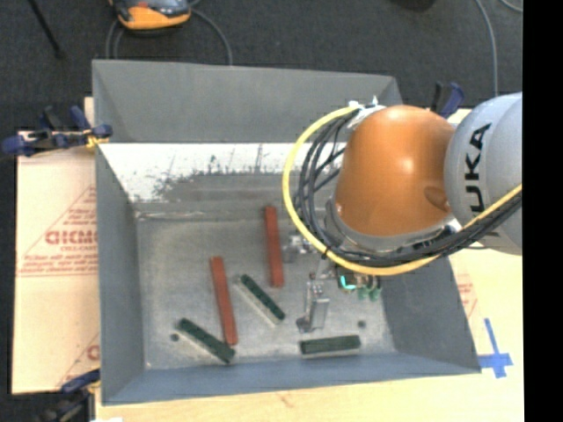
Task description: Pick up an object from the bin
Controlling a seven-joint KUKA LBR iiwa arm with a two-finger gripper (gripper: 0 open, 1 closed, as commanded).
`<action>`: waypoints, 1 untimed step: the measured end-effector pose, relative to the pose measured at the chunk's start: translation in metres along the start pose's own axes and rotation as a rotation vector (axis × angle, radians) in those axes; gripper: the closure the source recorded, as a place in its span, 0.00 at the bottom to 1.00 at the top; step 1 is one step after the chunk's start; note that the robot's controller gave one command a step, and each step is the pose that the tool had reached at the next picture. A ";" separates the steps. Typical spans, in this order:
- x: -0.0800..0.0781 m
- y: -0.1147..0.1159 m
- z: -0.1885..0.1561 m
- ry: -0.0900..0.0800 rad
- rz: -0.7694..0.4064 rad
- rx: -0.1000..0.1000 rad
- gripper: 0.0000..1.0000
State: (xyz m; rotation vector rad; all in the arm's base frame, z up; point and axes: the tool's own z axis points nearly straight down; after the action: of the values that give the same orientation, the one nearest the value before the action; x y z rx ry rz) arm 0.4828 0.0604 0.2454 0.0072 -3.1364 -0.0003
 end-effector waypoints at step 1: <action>-0.002 0.000 -0.004 -0.008 0.002 -0.001 0.00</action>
Offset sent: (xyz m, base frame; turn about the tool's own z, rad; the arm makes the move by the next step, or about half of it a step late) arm 0.0212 0.0180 -0.1256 -0.2876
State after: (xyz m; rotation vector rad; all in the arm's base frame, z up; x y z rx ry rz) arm 0.4844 0.0601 0.2494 0.0034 -3.1447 -0.0016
